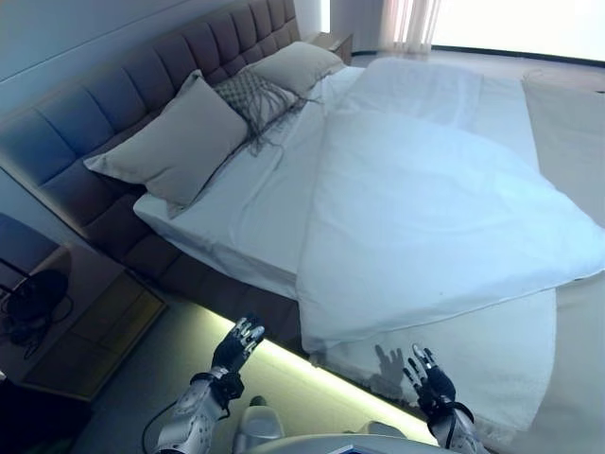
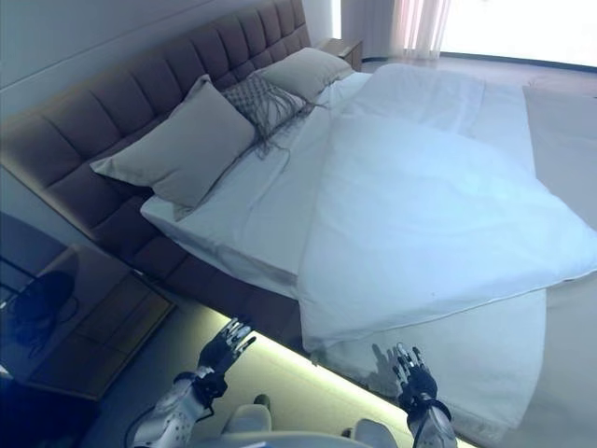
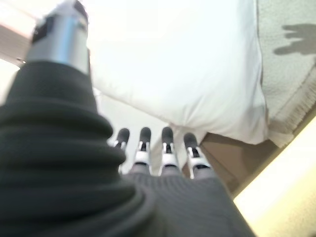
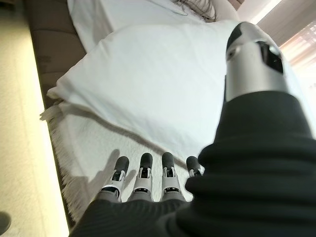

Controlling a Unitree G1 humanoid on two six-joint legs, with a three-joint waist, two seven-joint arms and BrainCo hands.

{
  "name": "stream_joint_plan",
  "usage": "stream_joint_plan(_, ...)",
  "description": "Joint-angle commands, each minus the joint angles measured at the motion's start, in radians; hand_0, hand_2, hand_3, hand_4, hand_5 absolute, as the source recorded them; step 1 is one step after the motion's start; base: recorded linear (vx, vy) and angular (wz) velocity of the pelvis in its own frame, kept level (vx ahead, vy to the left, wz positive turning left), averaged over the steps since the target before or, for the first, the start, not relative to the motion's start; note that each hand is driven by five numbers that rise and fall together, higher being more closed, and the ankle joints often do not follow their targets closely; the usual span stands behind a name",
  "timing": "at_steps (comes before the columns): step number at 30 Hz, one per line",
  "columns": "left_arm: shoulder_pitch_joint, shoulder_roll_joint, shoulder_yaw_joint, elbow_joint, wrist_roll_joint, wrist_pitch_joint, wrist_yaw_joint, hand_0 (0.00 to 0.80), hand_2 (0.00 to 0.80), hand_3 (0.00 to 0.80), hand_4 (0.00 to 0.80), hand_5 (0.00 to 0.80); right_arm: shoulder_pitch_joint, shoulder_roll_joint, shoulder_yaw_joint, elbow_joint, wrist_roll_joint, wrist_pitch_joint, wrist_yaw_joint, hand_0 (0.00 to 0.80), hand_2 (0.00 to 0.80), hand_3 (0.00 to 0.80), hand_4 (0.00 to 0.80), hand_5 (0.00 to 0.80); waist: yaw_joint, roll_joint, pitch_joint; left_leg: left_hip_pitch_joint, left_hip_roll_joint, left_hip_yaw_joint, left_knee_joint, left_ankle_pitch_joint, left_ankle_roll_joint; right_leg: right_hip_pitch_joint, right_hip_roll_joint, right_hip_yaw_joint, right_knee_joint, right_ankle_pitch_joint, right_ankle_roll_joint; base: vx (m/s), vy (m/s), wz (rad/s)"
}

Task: Make the bed neatly

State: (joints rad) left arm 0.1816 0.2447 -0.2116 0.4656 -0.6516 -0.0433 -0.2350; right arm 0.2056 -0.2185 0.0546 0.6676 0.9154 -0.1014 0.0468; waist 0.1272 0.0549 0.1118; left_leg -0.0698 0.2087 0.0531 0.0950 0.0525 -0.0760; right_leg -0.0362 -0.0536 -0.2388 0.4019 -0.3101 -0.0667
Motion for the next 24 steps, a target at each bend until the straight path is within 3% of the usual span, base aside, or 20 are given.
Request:
stream_joint_plan(1,0.024,0.005,0.079,-0.075,0.023,-0.015,-0.049,0.0,0.0,0.0,0.0,0.0,0.025,0.002,-0.019,-0.08,-0.015,-0.004,0.01,0.0,0.0,0.0,0.0,0.0,0.012,-0.004,-0.012,-0.028,0.005,-0.003,-0.114,0.222,-0.078,0.151,-0.057,-0.033,-0.196,0.159,0.115,0.367,0.304,-0.19)
stream_joint_plan(3,0.023,0.01,0.086,-0.077,0.012,-0.013,-0.066,0.0,0.0,0.0,0.0,0.0,0.021,0.004,-0.009,-0.076,-0.023,-0.013,0.005,0.0,0.0,0.0,0.0,0.0,0.009,-0.009,-0.016,-0.02,-0.027,0.009,-0.076,0.126,-0.052,0.146,-0.113,-0.031,-0.166,0.155,0.137,0.37,0.349,-0.24)
stream_joint_plan(5,0.019,0.021,0.09,-0.086,0.006,-0.011,-0.068,0.0,0.0,0.0,0.0,0.0,0.024,0.023,-0.007,-0.072,-0.044,-0.015,-0.005,0.0,0.0,0.0,0.0,0.0,0.009,-0.013,-0.024,-0.011,-0.055,0.012,-0.053,0.089,-0.027,0.149,-0.183,-0.028,-0.113,0.149,0.173,0.392,0.368,-0.27)
stream_joint_plan(7,0.005,0.038,0.09,-0.099,0.033,-0.009,-0.068,0.0,0.0,0.0,0.0,0.0,0.031,0.053,-0.026,-0.07,-0.041,0.003,-0.006,0.0,0.0,0.0,0.0,0.0,0.024,-0.038,-0.034,-0.04,-0.103,0.018,0.034,0.04,0.02,0.178,-0.253,-0.016,-0.075,0.184,0.207,0.391,0.242,-0.14)
stream_joint_plan(8,0.003,0.04,0.09,-0.101,0.035,-0.01,-0.066,0.0,0.0,0.0,0.0,0.0,0.031,0.058,-0.026,-0.071,-0.045,0.007,0.0,0.0,0.0,0.0,0.0,0.0,0.028,-0.043,-0.037,-0.045,-0.11,0.017,0.044,0.033,0.028,0.179,-0.263,-0.014,-0.071,0.195,0.21,0.354,0.229,-0.06)
stream_joint_plan(9,0.0,0.042,0.093,-0.126,0.029,0.002,-0.042,0.0,0.0,0.0,0.0,0.0,0.04,0.078,-0.002,-0.107,-0.072,0.005,-0.008,0.0,0.0,0.0,0.0,0.0,0.037,-0.056,-0.045,-0.038,-0.146,0.029,0.05,0.008,0.066,0.147,-0.322,-0.005,-0.006,0.277,0.212,0.365,0.266,-0.09)
stream_joint_plan(13,-0.012,0.056,0.075,-0.111,0.034,-0.022,-0.012,0.0,0.0,0.0,0.0,0.0,0.041,0.097,0.034,-0.15,-0.087,-0.011,-0.019,0.0,0.0,0.0,0.0,0.0,0.044,-0.048,-0.067,-0.024,-0.198,0.042,0.046,-0.02,0.115,0.092,-0.373,0.032,0.1,0.318,0.193,0.268,0.292,-0.02)
stream_joint_plan(18,-0.045,0.054,0.071,-0.07,0.027,-0.022,0.031,0.0,0.0,0.0,0.0,0.0,0.028,0.091,0.036,-0.109,-0.079,-0.024,-0.006,0.0,0.0,0.0,0.0,0.0,0.051,-0.052,-0.082,-0.001,-0.263,0.036,0.054,-0.056,0.156,0.043,-0.393,0.037,0.217,0.384,0.19,0.193,0.185,0.12)
stream_joint_plan(22,-0.064,0.062,0.086,-0.084,0.006,-0.015,0.053,0.0,0.0,0.0,0.0,0.0,-0.008,0.076,0.038,-0.07,-0.056,-0.025,0.0,0.0,0.0,0.0,0.0,0.0,0.05,-0.064,-0.068,0.035,-0.273,0.032,0.031,-0.066,0.147,-0.005,-0.316,-0.022,0.018,0.388,0.176,0.116,-0.046,-0.19)
stream_joint_plan(24,-0.083,0.07,0.084,-0.102,-0.008,-0.015,0.064,0.0,0.0,0.0,0.0,0.0,-0.052,0.067,0.035,-0.035,-0.037,-0.028,0.006,0.0,0.0,0.0,0.0,0.0,0.045,-0.075,-0.052,0.048,-0.272,0.032,0.02,-0.08,0.139,-0.023,-0.271,-0.022,-0.122,0.391,0.18,0.033,-0.155,-0.64)
